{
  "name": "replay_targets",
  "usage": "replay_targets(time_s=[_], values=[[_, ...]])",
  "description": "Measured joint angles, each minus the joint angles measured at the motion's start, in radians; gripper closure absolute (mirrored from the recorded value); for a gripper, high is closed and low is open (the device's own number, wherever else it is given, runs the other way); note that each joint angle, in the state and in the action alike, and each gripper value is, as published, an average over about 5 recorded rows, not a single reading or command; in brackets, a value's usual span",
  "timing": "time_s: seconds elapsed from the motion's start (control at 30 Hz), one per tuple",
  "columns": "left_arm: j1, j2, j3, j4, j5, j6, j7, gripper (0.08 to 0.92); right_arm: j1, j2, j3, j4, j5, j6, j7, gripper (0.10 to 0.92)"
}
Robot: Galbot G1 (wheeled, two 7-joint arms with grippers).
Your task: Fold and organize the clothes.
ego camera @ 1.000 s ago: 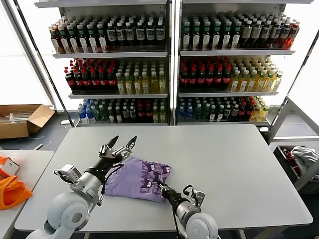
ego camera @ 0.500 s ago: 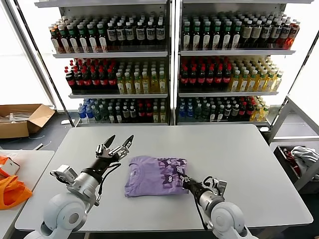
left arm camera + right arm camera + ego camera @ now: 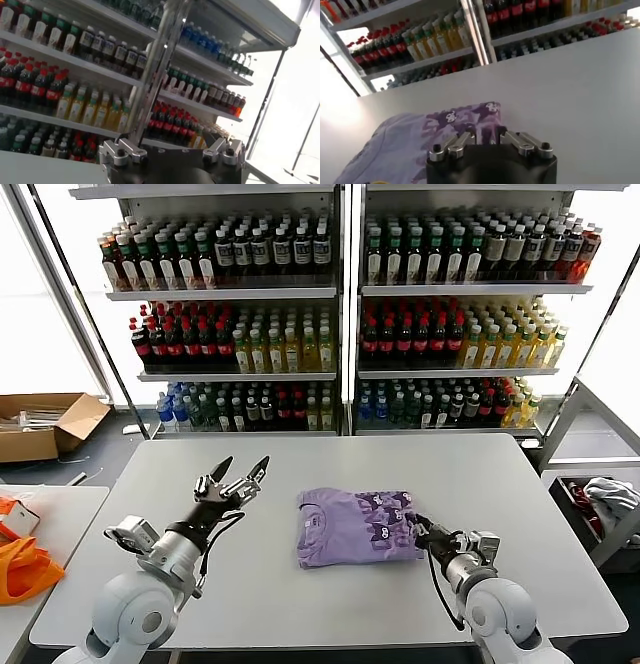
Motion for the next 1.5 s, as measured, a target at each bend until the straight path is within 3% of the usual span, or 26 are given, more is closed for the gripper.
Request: replay_targets(time_s=[0.53, 1.07, 1.5], values=[[0.010, -0.011, -0.003, -0.016, 0.020, -0.001, 0.002, 0.177, 0.131, 0.086, -0.141, -0.039, -0.262, 0.090, -0.012, 0.231], [0.056, -0.017, -0.025, -0.014, 0.047, -0.007, 0.015, 0.177, 0.232, 0.173, -0.395, -0.208, -0.359, 0.008, 0.073, 0.203], [0.058, -0.020, -0.027, -0.013, 0.064, -0.009, 0.018, 0.177, 0.173, 0.110, -0.294, -0.009, -0.394, 0.127, 0.069, 0.203]])
